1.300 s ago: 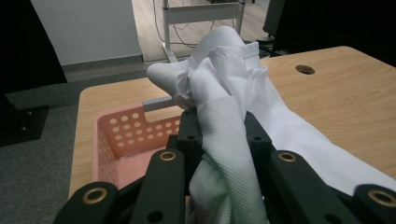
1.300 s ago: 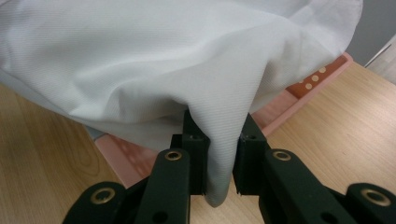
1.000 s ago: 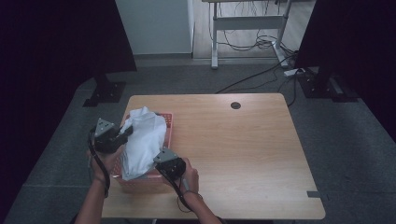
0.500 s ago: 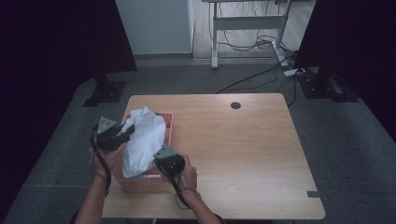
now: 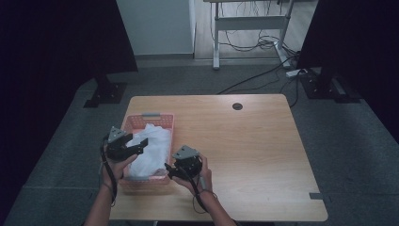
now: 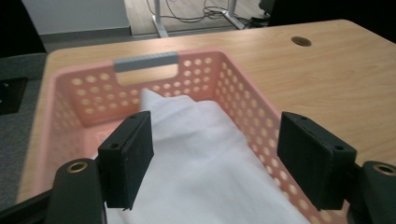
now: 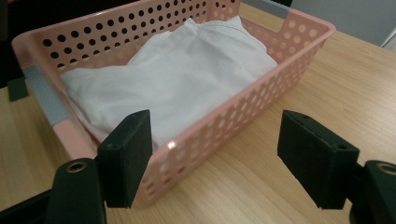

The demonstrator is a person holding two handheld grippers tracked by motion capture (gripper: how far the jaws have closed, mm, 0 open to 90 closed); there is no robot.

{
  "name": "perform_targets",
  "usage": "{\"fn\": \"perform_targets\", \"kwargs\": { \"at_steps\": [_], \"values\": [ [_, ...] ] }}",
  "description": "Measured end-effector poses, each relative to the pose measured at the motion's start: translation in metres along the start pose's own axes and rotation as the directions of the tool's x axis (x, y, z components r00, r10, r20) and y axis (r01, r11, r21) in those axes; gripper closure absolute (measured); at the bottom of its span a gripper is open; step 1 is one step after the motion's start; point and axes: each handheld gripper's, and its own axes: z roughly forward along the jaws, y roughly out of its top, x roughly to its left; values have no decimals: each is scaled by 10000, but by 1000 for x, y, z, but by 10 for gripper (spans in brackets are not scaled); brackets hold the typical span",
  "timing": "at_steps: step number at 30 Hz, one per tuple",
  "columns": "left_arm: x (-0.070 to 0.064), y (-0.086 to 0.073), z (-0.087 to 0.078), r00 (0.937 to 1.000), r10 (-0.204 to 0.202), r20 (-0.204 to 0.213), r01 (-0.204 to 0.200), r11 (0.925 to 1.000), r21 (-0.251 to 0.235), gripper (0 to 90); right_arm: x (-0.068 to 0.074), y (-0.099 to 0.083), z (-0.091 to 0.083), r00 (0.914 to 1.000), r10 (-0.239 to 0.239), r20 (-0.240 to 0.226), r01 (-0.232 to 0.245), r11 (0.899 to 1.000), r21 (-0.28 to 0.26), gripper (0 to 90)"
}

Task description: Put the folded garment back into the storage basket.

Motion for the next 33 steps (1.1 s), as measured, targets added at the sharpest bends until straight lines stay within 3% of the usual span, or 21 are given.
{"fn": "perform_targets", "kwargs": {
  "at_steps": [5, 8, 15, 23, 29, 33],
  "values": [
    [-18, -7, 1, 9988, 219, 431, -220, 9998, 20, 281, -10, -9, -18, 9997, -70, -227, 69, 10000, -73, 273],
    [-31, -11, 1, 9962, 555, 676, -557, 9984, 8, 287, -18, -15, -32, 9997, 11, -240, -16, 9997, -225, 272],
    [-63, -20, -2, 9883, 894, 1235, -881, 9960, -158, 281, -38, -37, -68, 9997, 99, -238, -108, 9991, -408, 280],
    [-103, -40, -4, 9757, 1307, 1756, -1280, 9914, -267, 280, -58, -70, -112, 10000, 32, -55, -34, 9994, -358, 295],
    [-129, -58, -8, 9653, 1395, 2207, -1353, 9902, -340, 279, -70, -99, -143, 9995, 115, 300, -108, 9996, -255, 297],
    [-144, -71, -9, 9569, 1723, 2337, -1712, 9849, -252, 275, -76, -118, -158, 9987, 167, 492, -165, 9999, -49, 297]
  ]
}}
